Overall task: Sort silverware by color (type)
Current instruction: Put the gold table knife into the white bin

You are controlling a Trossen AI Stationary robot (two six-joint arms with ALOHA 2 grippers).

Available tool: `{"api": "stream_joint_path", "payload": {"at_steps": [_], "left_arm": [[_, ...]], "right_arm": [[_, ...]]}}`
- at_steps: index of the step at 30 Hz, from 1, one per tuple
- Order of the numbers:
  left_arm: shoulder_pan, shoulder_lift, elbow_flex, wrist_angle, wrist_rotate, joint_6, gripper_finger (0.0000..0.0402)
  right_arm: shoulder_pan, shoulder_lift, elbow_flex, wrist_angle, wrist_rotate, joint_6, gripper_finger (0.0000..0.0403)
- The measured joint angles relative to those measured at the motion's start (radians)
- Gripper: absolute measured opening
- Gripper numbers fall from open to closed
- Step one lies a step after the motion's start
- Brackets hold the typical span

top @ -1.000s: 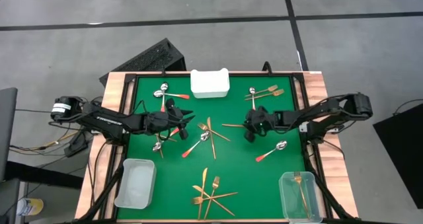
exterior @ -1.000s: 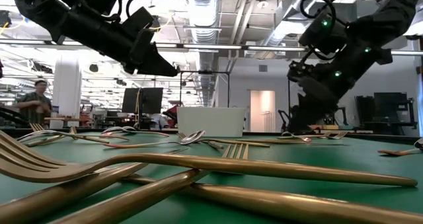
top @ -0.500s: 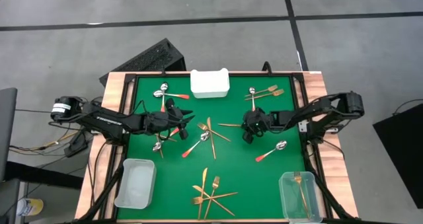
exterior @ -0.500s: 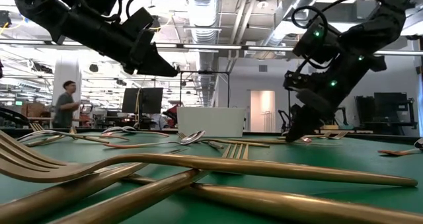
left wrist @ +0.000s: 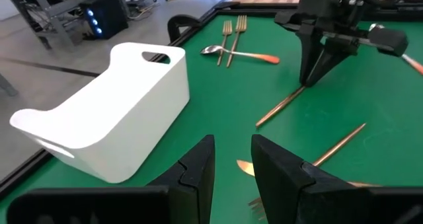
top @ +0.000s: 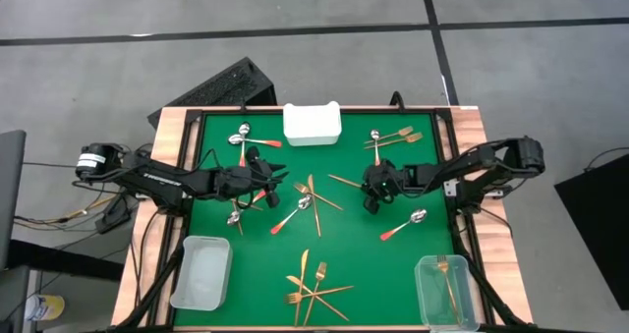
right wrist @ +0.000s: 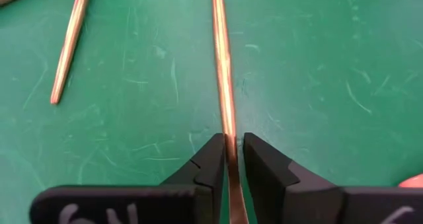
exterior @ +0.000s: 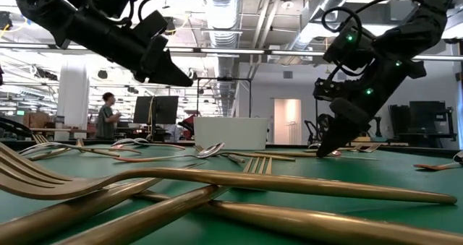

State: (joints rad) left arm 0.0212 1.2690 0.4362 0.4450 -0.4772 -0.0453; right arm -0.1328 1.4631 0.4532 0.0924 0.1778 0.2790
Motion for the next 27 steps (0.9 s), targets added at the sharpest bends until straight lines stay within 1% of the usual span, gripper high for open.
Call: {"api": "stream_joint_path", "payload": {"at_steps": [2, 6, 10, 14, 17, 21, 27], "left_arm": [[0.0, 0.0, 0.0, -0.01, -0.004, 0.017, 0.0088], [0.0, 0.0, 0.0, -0.015, -0.008, 0.073, 0.0088], [0.0, 0.0, 0.0, -0.015, -0.009, 0.057, 0.0088], [0.0, 0.0, 0.0, -0.017, -0.01, 0.034, 0.0088], [0.0, 0.0, 0.0, -0.03, -0.01, 0.032, 0.0088], [0.0, 0.0, 0.0, -0.057, -0.011, -0.015, 0.0088], [0.0, 0.0, 0.0, -0.119, -0.011, -0.065, 0.0088]], "right_arm": [[-0.001, -0.001, 0.002, -0.022, 0.001, -0.007, 0.0086], [-0.001, -0.002, 0.003, -0.044, 0.001, -0.083, 0.007], [-0.001, -0.003, 0.002, -0.04, 0.004, -0.019, 0.0042], [-0.001, -0.003, 0.002, -0.045, 0.007, -0.019, 0.002], [0.0, -0.003, 0.001, -0.046, 0.031, -0.015, 0.0014], [0.0, -0.005, 0.001, -0.039, 0.041, 0.008, 0.0011], [0.014, -0.067, -0.006, -0.01, 0.087, 0.02, 0.0013]]}}
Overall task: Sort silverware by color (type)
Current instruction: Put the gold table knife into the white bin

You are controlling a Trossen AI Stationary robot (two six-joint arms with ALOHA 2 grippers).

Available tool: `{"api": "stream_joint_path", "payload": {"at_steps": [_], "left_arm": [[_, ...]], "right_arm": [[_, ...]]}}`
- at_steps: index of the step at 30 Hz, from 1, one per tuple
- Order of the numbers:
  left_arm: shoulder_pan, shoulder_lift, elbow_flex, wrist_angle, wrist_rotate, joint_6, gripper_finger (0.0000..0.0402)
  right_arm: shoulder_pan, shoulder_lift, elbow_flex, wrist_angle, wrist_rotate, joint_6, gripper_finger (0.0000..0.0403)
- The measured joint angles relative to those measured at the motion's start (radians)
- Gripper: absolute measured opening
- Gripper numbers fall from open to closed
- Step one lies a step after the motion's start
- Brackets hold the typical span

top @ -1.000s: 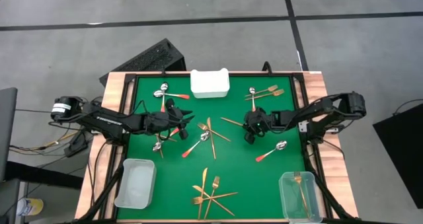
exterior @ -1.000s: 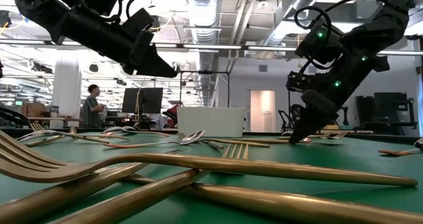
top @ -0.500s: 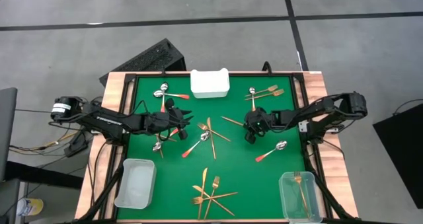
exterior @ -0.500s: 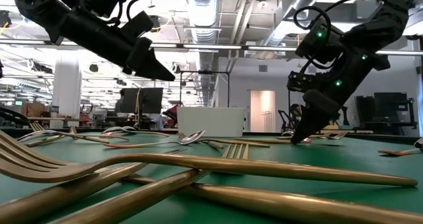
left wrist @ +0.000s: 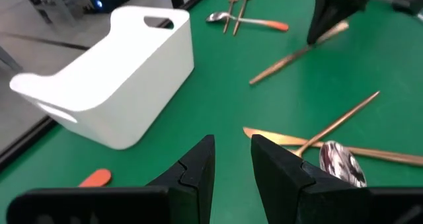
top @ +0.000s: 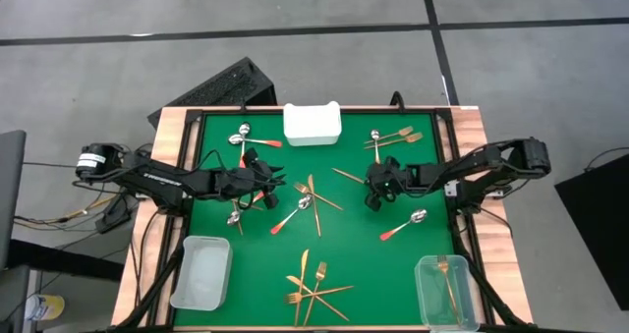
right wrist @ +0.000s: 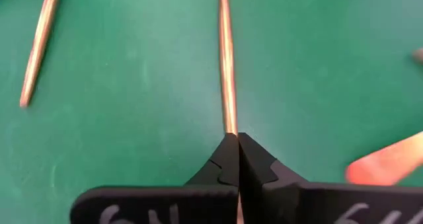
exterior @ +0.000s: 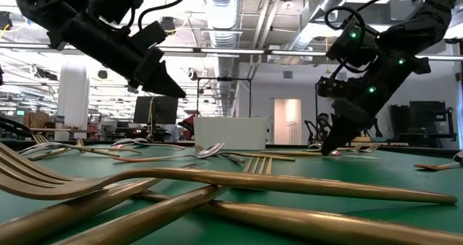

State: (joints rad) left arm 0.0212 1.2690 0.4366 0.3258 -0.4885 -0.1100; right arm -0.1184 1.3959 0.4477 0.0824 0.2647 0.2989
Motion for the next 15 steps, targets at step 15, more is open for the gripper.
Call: {"api": "stream_joint_path", "payload": {"at_steps": [15], "left_arm": [[0.0, 0.0, 0.0, -0.023, 0.0, -0.037, 0.0088]], "right_arm": [[-0.055, 0.004, 0.005, 0.11, -0.007, -0.061, 0.0119]]}}
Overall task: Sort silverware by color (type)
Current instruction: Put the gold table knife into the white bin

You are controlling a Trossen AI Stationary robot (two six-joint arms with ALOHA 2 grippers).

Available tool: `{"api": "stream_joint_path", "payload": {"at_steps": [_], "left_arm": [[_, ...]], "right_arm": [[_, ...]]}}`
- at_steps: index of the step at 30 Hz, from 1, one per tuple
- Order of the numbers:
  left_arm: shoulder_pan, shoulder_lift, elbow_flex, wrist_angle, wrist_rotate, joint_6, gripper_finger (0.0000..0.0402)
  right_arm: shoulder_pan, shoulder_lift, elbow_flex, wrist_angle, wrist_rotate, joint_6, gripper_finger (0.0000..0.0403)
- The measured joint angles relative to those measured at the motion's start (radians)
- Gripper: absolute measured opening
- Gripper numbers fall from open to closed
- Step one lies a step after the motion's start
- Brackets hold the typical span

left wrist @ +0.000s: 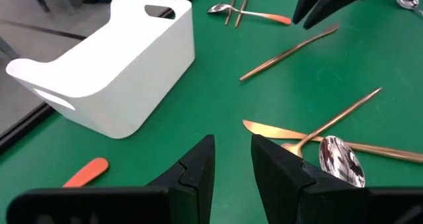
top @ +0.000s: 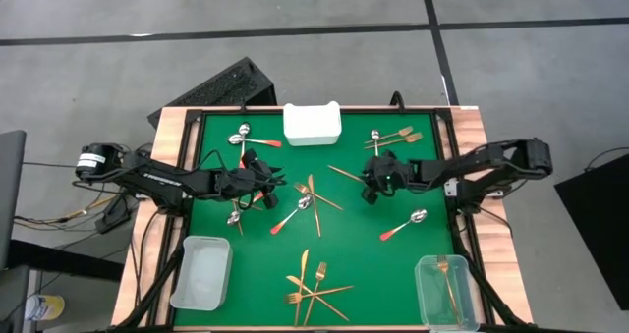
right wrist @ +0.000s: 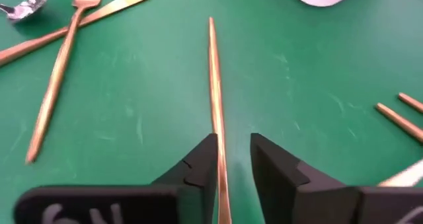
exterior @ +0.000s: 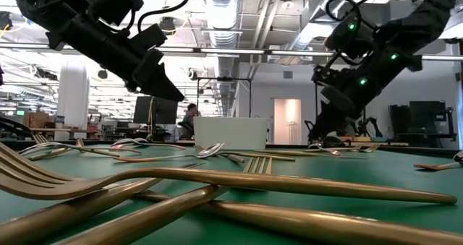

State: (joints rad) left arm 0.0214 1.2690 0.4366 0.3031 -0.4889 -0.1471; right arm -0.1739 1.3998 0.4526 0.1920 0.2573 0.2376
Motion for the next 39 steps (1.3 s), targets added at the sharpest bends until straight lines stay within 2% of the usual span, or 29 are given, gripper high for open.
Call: {"api": "stream_joint_path", "payload": {"at_steps": [6, 18, 23, 29, 39], "left_arm": [[0.0, 0.0, 0.0, 0.001, -0.051, 0.0, 0.0088], [0.0, 0.0, 0.0, 0.002, -0.06, -0.024, 0.0088], [0.0, 0.0, 0.0, 0.002, -0.06, -0.024, 0.0088], [-0.002, 0.0, 0.0, 0.0, -0.046, -0.024, 0.0088], [-0.002, 0.0, 0.0, 0.0, -0.042, -0.035, 0.0088]], "right_arm": [[-0.012, 0.125, 0.001, 0.138, -0.002, -0.005, 0.0142], [-0.014, 0.311, 0.003, 0.393, 0.01, -0.052, 0.014], [-0.019, 0.394, 0.006, 0.45, 0.016, -0.05, 0.0112], [-0.011, 0.423, 0.008, 0.462, 0.024, -0.032, 0.0034], [0.001, 0.386, 0.002, 0.512, 0.016, -0.028, 0.003]]}}
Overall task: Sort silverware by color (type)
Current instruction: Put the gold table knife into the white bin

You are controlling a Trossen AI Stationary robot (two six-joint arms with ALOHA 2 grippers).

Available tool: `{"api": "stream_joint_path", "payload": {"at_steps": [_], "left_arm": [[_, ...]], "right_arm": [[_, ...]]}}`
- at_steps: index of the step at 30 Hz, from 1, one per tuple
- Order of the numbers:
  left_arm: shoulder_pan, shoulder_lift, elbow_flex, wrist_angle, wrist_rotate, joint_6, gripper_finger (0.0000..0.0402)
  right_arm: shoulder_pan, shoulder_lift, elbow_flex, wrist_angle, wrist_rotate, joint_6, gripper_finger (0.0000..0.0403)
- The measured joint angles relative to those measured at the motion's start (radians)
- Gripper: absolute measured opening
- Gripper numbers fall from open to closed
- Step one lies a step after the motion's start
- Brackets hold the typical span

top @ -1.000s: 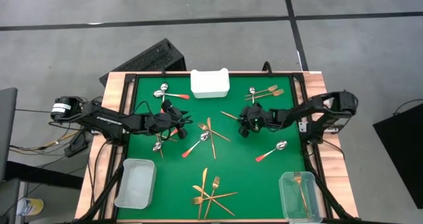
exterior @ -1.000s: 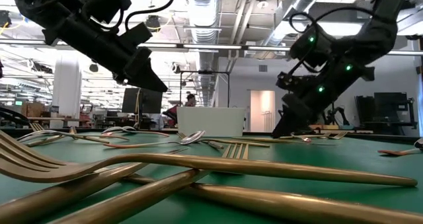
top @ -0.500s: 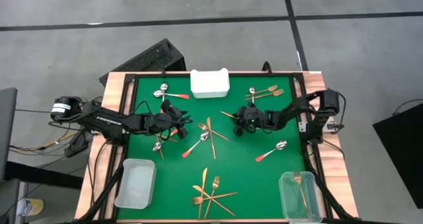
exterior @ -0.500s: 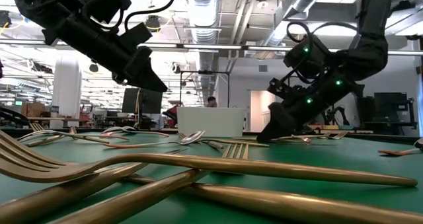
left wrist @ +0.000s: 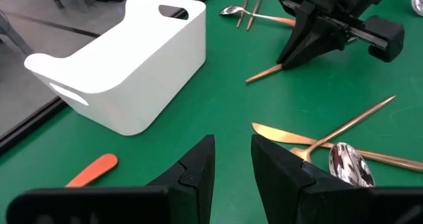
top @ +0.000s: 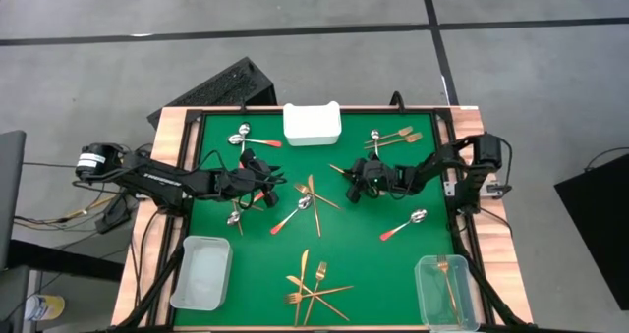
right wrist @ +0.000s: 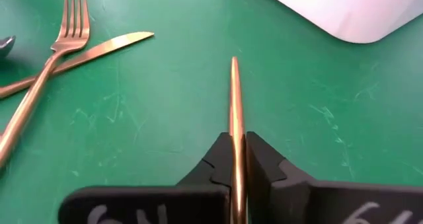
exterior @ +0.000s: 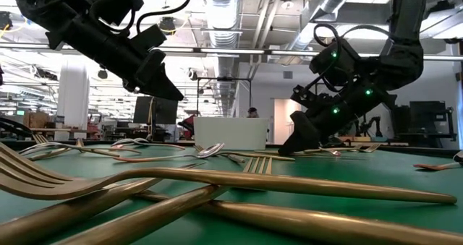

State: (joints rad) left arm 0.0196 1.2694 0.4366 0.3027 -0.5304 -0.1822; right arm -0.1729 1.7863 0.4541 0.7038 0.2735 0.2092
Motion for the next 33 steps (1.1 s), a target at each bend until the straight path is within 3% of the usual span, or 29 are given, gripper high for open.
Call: {"api": "stream_joint_path", "payload": {"at_steps": [15, 17, 20, 26, 33], "left_arm": [[0.0, 0.002, 0.0, 0.065, -0.006, 0.003, 0.0088], [0.0, 0.014, 0.0, 0.16, 0.008, 0.034, 0.0088], [0.0, 0.044, 0.0, 0.336, 0.12, 0.123, 0.0097], [0.021, 0.117, 0.0, 0.61, 0.238, 0.202, 0.015], [0.049, 0.221, 0.083, 0.642, 0.397, 0.302, 0.0213]], "right_arm": [[0.034, -0.522, -0.002, -0.127, -0.134, -0.051, 0.003], [0.033, -0.555, -0.002, -0.135, -0.159, -0.063, 0.003], [0.033, -0.585, -0.001, -0.131, -0.171, -0.094, 0.003], [0.044, -0.587, -0.001, -0.131, -0.178, -0.14, 0.003], [0.084, -0.587, 0.002, -0.132, -0.229, -0.18, 0.003]]}}
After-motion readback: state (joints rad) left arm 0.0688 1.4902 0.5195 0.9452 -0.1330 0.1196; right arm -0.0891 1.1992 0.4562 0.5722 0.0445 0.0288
